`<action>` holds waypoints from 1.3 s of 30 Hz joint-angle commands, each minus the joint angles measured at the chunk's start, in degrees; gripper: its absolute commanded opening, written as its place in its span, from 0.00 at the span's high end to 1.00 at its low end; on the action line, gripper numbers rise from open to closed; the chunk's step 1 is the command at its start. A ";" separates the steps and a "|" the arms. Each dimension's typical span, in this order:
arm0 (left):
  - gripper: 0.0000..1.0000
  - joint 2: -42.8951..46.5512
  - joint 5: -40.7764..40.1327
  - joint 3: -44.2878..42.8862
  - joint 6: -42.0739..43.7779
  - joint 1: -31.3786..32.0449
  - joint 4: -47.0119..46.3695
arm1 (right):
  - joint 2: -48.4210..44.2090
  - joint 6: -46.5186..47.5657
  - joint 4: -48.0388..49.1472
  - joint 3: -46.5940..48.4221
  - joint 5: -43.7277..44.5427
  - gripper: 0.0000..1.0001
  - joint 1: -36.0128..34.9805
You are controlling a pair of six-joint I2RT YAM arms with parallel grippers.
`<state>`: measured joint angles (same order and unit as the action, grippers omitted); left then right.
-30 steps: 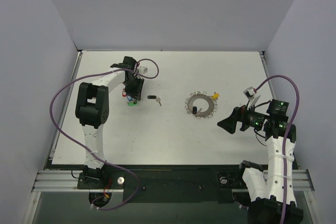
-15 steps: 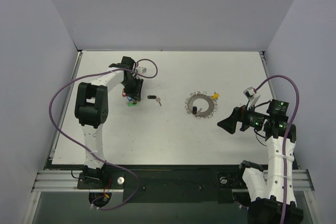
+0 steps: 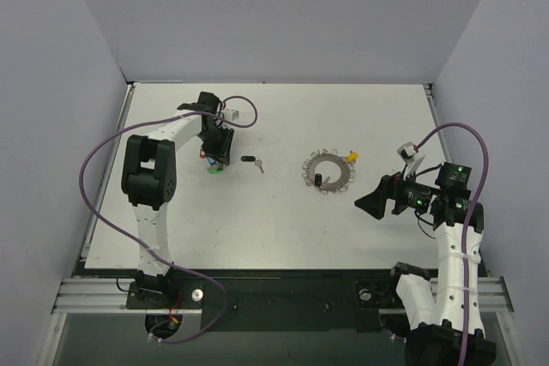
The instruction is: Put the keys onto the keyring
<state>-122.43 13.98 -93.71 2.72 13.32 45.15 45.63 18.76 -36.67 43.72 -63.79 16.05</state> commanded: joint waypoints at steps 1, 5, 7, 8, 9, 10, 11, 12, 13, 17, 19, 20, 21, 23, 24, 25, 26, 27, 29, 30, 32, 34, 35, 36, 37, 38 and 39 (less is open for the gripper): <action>0.64 4.13 0.70 -0.86 0.00 -0.40 1.26 | -0.36 1.36 -0.51 2.15 -0.64 0.02 -0.41; 0.64 4.66 0.53 -0.42 -0.26 -0.31 1.61 | -0.28 1.36 -0.51 2.24 -0.72 0.02 -0.41; 0.64 4.57 0.44 -0.07 -0.17 -0.40 1.52 | -0.28 1.36 -0.42 2.15 -0.64 0.02 -0.41; 0.64 4.31 0.44 -0.07 -0.17 -0.31 1.61 | -0.36 1.36 -0.42 2.15 -0.63 0.02 -0.50; 0.64 4.22 0.52 -0.15 -0.26 -0.31 1.61 | -0.28 1.36 -0.51 2.15 -0.63 0.02 -0.50; 0.64 3.87 0.52 -0.16 -0.26 -0.40 1.61 | -0.36 1.36 -0.60 2.24 -0.72 0.02 -0.50; 0.64 3.78 0.44 -0.24 -0.09 -0.31 1.70 | -0.36 1.45 -0.60 2.24 -0.64 0.02 -0.50; 0.64 3.69 0.35 -0.24 -0.26 -0.40 1.70 | -0.54 1.45 -0.51 2.24 -0.55 0.02 -0.50; 0.64 3.60 0.00 -0.24 -0.17 -0.31 1.61 | -0.45 1.45 -0.60 2.33 -0.72 0.02 -0.50; 0.64 3.25 -0.18 -0.33 -0.09 -0.31 1.44 | -0.45 1.63 -0.86 2.24 -0.72 0.02 -0.59; 0.64 2.82 -0.26 -0.42 0.00 -0.31 1.35 | -0.45 1.71 -0.86 2.33 -0.72 0.02 -0.67; 0.64 2.73 -0.35 -0.42 0.09 -0.31 1.35 | -0.36 1.71 -0.95 2.33 -0.72 0.02 -0.67; 0.64 2.46 -0.44 -0.42 0.00 -0.40 1.35 | -0.36 1.80 -0.87 2.33 -0.64 0.02 -0.76; 0.64 2.20 -0.27 -0.42 0.18 -0.40 1.35 | -0.45 1.80 -0.87 2.33 -0.64 0.02 -0.76; 0.64 2.11 -0.09 -0.42 0.18 -0.49 1.35 | -0.45 1.80 -1.04 2.33 -0.63 0.02 -0.76; 0.64 2.02 -0.09 -0.42 0.18 -0.49 1.35 | -0.36 1.89 -1.04 2.33 -0.72 0.02 -0.76; 0.64 2.02 -0.09 -0.33 0.18 -0.40 1.35 | -0.36 1.89 -1.04 2.33 -0.72 0.02 -0.76; 0.64 1.93 -0.09 -0.24 0.35 -0.49 1.35 | -0.45 1.89 -1.04 2.42 -0.72 0.02 -0.76; 0.64 1.67 -0.35 -0.16 0.35 -0.49 1.44 | -0.36 1.98 -1.13 2.42 -0.72 0.02 -0.85; 0.64 1.58 -0.44 -0.16 0.35 -0.49 1.44 | -0.45 1.98 -1.13 2.42 -0.64 0.02 -0.85; 0.64 1.23 -0.44 -0.16 0.35 -0.49 1.52 | -0.36 2.07 -1.13 2.42 -0.72 0.02 -0.85; 0.64 0.88 -0.79 -0.16 0.36 -0.49 1.61 | -0.28 2.15 -1.21 2.42 -0.72 0.02 -0.94; 0.64 0.79 -0.97 -0.16 0.35 -0.49 1.70 | -0.36 2.15 -1.22 2.42 -0.72 0.02 -0.94; 0.64 0.62 -0.97 -0.16 0.44 -0.49 1.70 | -0.45 2.33 -1.39 2.42 -0.72 0.02 -0.94; 0.64 0.44 -1.14 -0.16 0.44 -0.49 1.70 | -0.36 2.24 -1.39 2.59 -0.72 0.02 -0.94; 0.64 0.44 -1.23 -0.16 0.53 -0.40 1.70 | -0.36 2.24 -1.39 2.51 -0.72 0.02 -0.94; 0.64 0.35 -1.23 -0.16 0.44 -0.49 1.61 | -0.45 2.33 -1.39 2.51 -0.64 0.02 -1.02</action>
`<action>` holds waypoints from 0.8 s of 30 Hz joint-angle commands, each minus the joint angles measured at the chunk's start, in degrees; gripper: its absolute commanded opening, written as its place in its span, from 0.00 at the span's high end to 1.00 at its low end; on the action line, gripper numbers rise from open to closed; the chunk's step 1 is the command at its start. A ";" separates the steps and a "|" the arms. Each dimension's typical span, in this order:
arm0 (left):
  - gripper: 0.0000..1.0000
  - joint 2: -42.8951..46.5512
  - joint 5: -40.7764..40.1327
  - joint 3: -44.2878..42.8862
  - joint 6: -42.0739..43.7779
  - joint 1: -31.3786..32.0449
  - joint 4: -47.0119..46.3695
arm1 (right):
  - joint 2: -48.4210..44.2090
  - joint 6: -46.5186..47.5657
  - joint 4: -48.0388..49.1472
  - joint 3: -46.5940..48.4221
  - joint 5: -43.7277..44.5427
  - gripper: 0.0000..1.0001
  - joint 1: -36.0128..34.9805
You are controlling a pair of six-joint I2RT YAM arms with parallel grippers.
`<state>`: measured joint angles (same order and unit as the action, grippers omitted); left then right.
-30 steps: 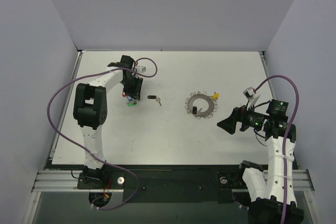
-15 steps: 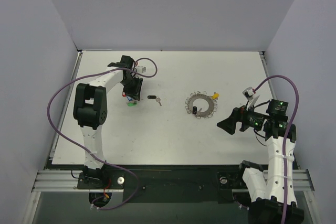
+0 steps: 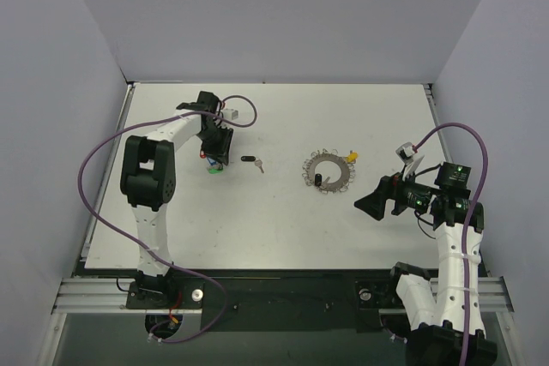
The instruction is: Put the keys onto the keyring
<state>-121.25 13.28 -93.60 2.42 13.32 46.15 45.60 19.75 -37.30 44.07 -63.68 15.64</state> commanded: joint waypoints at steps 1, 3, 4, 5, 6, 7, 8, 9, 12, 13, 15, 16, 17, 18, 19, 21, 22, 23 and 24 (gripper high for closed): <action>0.64 -0.83 -0.53 -0.26 0.66 -0.40 0.69 | -0.34 1.35 -0.76 2.16 -0.83 0.02 -0.61; 0.64 -1.00 -0.53 -0.26 0.66 -0.49 0.78 | -0.43 1.35 -0.84 2.24 -0.83 0.02 -0.61; 0.64 -1.18 -0.53 -0.35 0.75 -0.49 0.78 | -0.43 1.43 -0.85 2.16 -0.83 0.02 -0.61; 0.64 -1.27 -0.53 -0.27 0.75 -0.32 0.78 | -0.52 1.43 -0.85 2.16 -0.74 0.02 -0.61; 0.63 -1.36 -0.53 -0.26 0.75 -0.40 0.78 | -0.43 1.43 -0.93 2.16 -0.74 0.02 -0.61; 0.64 -1.36 -0.45 -0.26 0.84 -0.31 0.87 | -0.43 1.52 -0.85 2.16 -0.83 0.02 -0.61; 0.64 -1.36 -0.45 -0.35 0.84 -0.31 0.87 | -0.43 1.52 -0.93 2.16 -0.83 0.02 -0.61; 0.65 -1.18 -0.36 -0.35 0.75 -0.31 0.96 | -0.43 1.52 -0.93 2.24 -0.74 0.02 -0.61; 0.68 -0.83 -0.27 -0.35 0.75 -0.31 1.05 | -0.51 1.61 -1.02 2.24 -0.83 0.02 -0.61; 0.69 -0.74 -0.36 -0.35 0.66 -0.40 1.13 | -0.43 1.61 -0.93 2.24 -0.66 0.02 -0.70; 0.71 -0.57 -0.27 -0.44 0.66 -0.31 1.31 | -0.43 1.61 -0.93 2.16 -0.66 0.02 -0.70; 0.72 -0.65 -0.18 -0.44 0.66 -0.23 1.40 | -0.52 1.61 -0.93 2.24 -0.74 0.02 -0.70; 0.73 -0.48 -0.27 -0.44 0.57 -0.23 1.48 | -0.52 1.61 -0.93 2.33 -0.74 0.02 -0.70; 0.73 -0.39 -0.18 -0.44 0.57 -0.31 1.49 | -0.52 1.61 -1.02 2.24 -0.74 0.02 -0.70; 0.75 -0.30 -0.18 -0.44 0.57 -0.14 1.57 | -0.52 1.61 -1.02 2.24 -0.66 0.02 -0.70; 0.77 -0.13 -0.18 -0.44 0.49 -0.14 1.75 | -0.52 1.61 -1.02 2.24 -0.74 0.02 -0.70; 0.79 -0.04 -0.27 -0.44 0.49 -0.14 1.84 | -0.43 1.61 -1.02 2.16 -0.57 0.02 -0.78; 0.80 0.05 -0.27 -0.44 0.40 -0.23 1.92 | -0.60 1.61 -1.02 2.24 -0.65 0.02 -0.70; 0.82 0.22 -0.27 -0.35 0.40 -0.14 2.01 | -0.43 1.61 -1.02 2.16 -0.66 0.02 -0.70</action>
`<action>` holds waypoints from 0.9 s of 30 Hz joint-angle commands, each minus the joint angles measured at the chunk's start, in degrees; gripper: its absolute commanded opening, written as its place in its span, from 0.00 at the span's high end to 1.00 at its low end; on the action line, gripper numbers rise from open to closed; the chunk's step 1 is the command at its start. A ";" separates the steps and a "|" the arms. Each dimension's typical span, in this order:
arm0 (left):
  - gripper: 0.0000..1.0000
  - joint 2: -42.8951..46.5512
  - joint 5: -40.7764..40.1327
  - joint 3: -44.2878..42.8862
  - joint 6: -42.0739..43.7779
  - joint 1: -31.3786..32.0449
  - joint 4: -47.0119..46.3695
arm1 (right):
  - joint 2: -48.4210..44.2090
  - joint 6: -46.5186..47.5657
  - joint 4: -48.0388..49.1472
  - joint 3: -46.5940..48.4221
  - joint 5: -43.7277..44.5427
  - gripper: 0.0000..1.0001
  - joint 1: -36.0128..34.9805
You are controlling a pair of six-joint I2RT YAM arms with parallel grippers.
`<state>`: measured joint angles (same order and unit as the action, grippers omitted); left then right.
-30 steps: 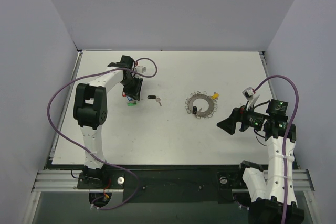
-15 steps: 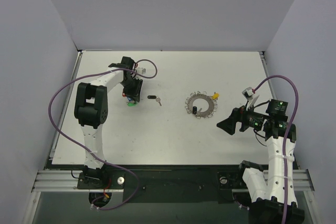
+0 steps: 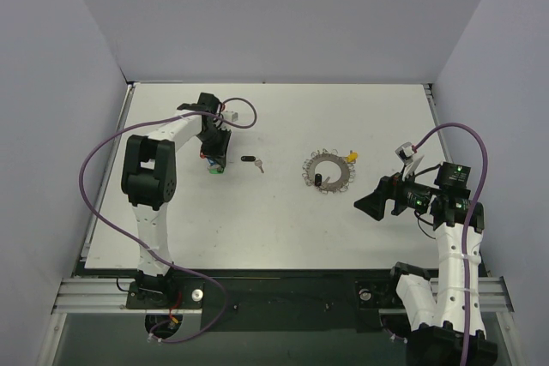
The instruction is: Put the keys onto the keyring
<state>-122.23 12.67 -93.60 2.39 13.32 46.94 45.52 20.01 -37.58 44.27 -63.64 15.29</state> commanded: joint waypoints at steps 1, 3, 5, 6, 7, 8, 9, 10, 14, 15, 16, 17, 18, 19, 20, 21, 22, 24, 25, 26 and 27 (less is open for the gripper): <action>0.83 1.21 0.43 -0.27 0.42 -0.14 1.23 | -0.34 1.35 -0.74 1.96 -0.61 0.02 -0.35; 0.91 1.47 0.43 -0.26 0.33 -0.05 1.40 | -0.34 1.35 -0.74 2.05 -0.70 0.02 -0.35; 1.00 1.82 0.60 -0.26 0.16 0.04 1.75 | -0.34 1.43 -0.82 2.05 -0.61 0.02 -0.35; 1.00 2.17 0.87 -0.18 0.16 0.12 1.84 | -0.34 1.35 -0.74 2.05 -0.70 0.02 -0.35; 1.00 2.87 0.78 -0.09 0.07 0.21 1.75 | -0.43 1.43 -0.74 2.05 -0.70 0.02 -0.35; 1.00 3.23 0.96 0.35 -0.37 0.30 1.67 | -0.43 1.44 -0.82 2.05 -0.61 0.02 -0.35; 1.00 4.45 0.87 0.61 -0.55 0.39 1.49 | -0.34 1.44 -0.74 2.05 -0.70 0.02 -0.43; 1.00 5.16 1.04 1.57 -1.07 0.56 0.97 | -0.34 1.44 -0.82 2.05 -0.61 0.02 -0.35; 1.00 12.01 1.83 7.27 -4.04 1.53 -2.89 | -0.43 1.52 -0.83 1.96 -0.70 0.02 -0.35; 1.00 14.46 1.92 8.34 -4.67 1.97 -3.69 | -0.43 1.52 -0.83 1.96 -0.70 0.02 -0.35; 1.00 16.13 2.53 11.05 -5.64 2.32 -5.78 | -0.34 1.61 -0.83 1.96 -0.61 0.02 -0.35; 1.00 18.94 3.06 12.20 -5.99 3.11 -6.67 | -0.34 1.61 -0.91 1.96 -0.52 0.02 -0.35; 1.00 21.23 3.50 14.65 -7.04 3.64 -8.34 | -0.34 1.79 -0.91 1.87 -0.35 0.02 -0.35; 1.00 23.16 3.68 15.89 -7.49 4.95 -9.48 | -0.17 1.87 -1.00 1.78 -0.17 0.02 -0.35; 1.00 26.05 4.12 18.60 -8.36 5.66 -11.50 | -0.08 2.05 -1.00 1.78 0.00 0.02 -0.35; 1.00 27.39 4.21 21.15 -8.89 7.32 -12.39 | 0.10 2.31 -1.35 1.78 0.09 0.02 -0.35; 1.00 30.27 4.47 22.40 -9.94 9.33 -15.01 | 0.36 3.45 -1.70 1.87 0.09 0.02 -0.35; 1.00 34.32 5.08 26.44 -11.44 12.76 -19.40 | 0.89 6.51 -4.32 1.96 -0.17 0.02 -0.43; 1.00 35.48 5.17 28.72 -11.97 13.91 -20.65 | 1.41 8.19 -5.38 2.13 -0.35 0.02 -0.52; 1.00 37.92 5.26 29.61 -13.02 16.36 -23.70 | 1.68 11.25 -7.83 2.48 -0.26 0.03 -0.70; 1.00 38.99 6.13 31.45 -13.64 17.60 -25.30 | 2.55 13.45 -9.16 2.75 -0.35 0.02 -0.96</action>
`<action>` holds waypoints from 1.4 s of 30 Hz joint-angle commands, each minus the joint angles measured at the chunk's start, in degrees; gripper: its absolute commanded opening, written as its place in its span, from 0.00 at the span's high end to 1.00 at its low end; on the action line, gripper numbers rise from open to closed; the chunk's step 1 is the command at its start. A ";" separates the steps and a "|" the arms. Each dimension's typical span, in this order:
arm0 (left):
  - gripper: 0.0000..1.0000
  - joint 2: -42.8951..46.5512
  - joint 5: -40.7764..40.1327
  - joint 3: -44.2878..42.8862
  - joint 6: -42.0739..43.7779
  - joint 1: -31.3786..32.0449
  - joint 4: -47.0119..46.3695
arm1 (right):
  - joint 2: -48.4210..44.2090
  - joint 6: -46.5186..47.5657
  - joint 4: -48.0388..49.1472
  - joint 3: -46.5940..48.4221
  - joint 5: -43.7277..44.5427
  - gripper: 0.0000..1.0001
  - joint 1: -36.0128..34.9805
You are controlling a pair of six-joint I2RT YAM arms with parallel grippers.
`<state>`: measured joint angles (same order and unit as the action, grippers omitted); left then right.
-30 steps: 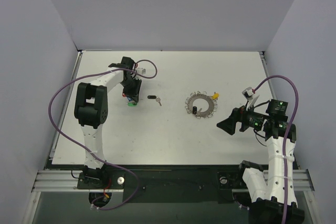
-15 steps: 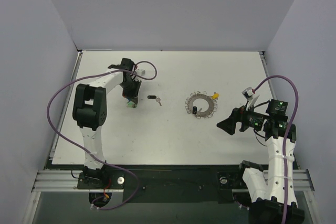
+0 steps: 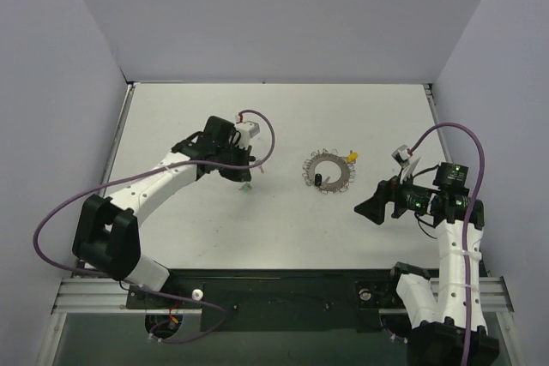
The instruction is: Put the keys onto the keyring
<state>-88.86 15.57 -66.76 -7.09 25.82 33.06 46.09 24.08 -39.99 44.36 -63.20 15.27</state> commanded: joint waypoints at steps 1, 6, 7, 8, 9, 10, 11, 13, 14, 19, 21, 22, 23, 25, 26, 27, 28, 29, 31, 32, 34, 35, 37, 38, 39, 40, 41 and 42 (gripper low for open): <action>1.00 7.54 3.58 5.15 -5.20 7.03 -14.74 | 2.51 13.76 -9.64 3.01 -0.79 0.02 -1.20; 1.00 11.34 4.81 7.34 -5.74 14.86 -26.52 | 6.91 30.28 -19.76 5.03 0.09 0.03 -5.41; 1.00 11.60 4.99 7.61 -5.48 16.96 -28.03 | 7.87 32.59 -23.35 5.99 0.01 0.03 -6.82; 1.00 11.69 5.34 8.31 -5.21 17.85 -31.88 | 8.40 38.53 -25.30 6.87 -0.52 0.03 -7.44; 1.00 11.78 5.43 8.92 -4.78 19.86 -34.35 | 9.36 41.03 -28.80 7.23 -1.48 0.03 -8.58; 1.00 11.87 5.69 10.15 -3.73 20.75 -38.12 | 10.07 46.18 -30.31 8.10 -1.84 0.04 -9.11; 1.00 11.95 5.87 10.86 -3.54 22.06 -40.24 | 10.95 48.67 -33.02 8.55 -2.80 0.04 -10.16; 1.00 12.30 7.18 14.54 -3.28 24.26 -50.16 | 12.35 53.69 -35.85 9.95 -3.51 0.05 -11.65; 1.00 12.48 7.80 17.86 -3.28 25.49 -57.07 | 13.06 55.36 -36.47 11.00 -3.60 0.06 -12.27; 1.00 11.26 8.24 28.42 -2.05 30.51 -80.58 | 16.14 57.22 -37.53 13.56 -4.47 0.13 -14.82; 1.00 9.32 8.85 29.84 -1.79 32.09 -86.04 | 17.19 58.89 -37.53 13.47 -4.56 0.19 -14.83; 1.00 8.19 8.77 30.20 -1.26 32.97 -89.54 | 17.72 60.11 -37.53 13.13 -4.83 0.20 -14.91; 1.00 7.65 8.34 30.72 -1.17 33.32 -90.88 | 18.85 60.91 -37.71 13.12 -5.18 0.25 -16.22; 1.00 6.42 8.51 30.81 -1.43 33.68 -93.78 | 20.44 66.24 -39.02 12.68 -5.97 0.31 -16.76; 1.00 5.55 8.77 30.73 -1.43 33.85 -94.40 | 21.49 68.97 -41.11 12.42 -6.23 0.32 -17.11; 1.00 5.28 9.03 30.64 -1.43 33.94 -95.02 | 21.94 74.05 -42.70 12.42 -6.41 0.33 -17.29; 1.00 4.67 9.21 30.38 -1.35 34.20 -95.20 | 22.81 76.19 -45.33 12.51 -6.76 0.34 -17.55; 1.00 4.31 9.56 30.20 -0.74 34.38 -95.28 | 23.34 79.60 -46.31 12.94 -7.20 0.35 -17.55; 1.00 3.52 9.65 29.94 -0.47 34.82 -95.72 | 24.49 83.91 -49.30 13.82 -8.16 0.36 -17.46; 1.00 3.08 9.65 29.94 -0.55 34.99 -95.99 | 25.19 83.77 -50.01 14.09 -8.69 0.37 -17.46; 1.00 2.55 9.39 30.02 -0.64 35.08 -96.87 | 25.54 84.29 -49.93 14.70 -9.57 0.39 -17.64; 1.00 2.46 9.13 30.02 -0.55 35.17 -96.78 | 25.72 84.12 -49.92 15.14 -9.75 0.41 -17.64; 1.00 2.29 8.95 30.02 -0.47 35.26 -96.87 | 26.33 83.07 -50.01 16.02 -10.36 0.44 -17.64; 1.00 2.11 8.86 30.11 -0.47 35.26 -96.87 | 26.42 82.89 -49.93 16.28 -10.45 0.45 -17.64; 1.00 2.02 8.77 30.20 -0.47 35.35 -97.30 | 26.69 82.37 -50.01 16.46 -10.45 0.46 -17.81; 1.00 1.85 8.77 30.11 -0.47 35.35 -97.39 | 27.12 82.19 -49.93 16.55 -10.19 0.47 -17.99; 1.00 1.85 8.51 29.94 -0.47 35.43 -97.31 | 27.21 81.75 -49.92 16.72 -10.10 0.50 -18.17; 1.00 1.67 8.16 30.02 -0.47 35.44 -97.31 | 27.56 81.40 -49.92 16.73 -9.75 0.51 -18.34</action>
<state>-86.85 24.05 -35.81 -8.27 60.84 -59.57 72.31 103.79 -74.61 59.29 -69.87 -2.20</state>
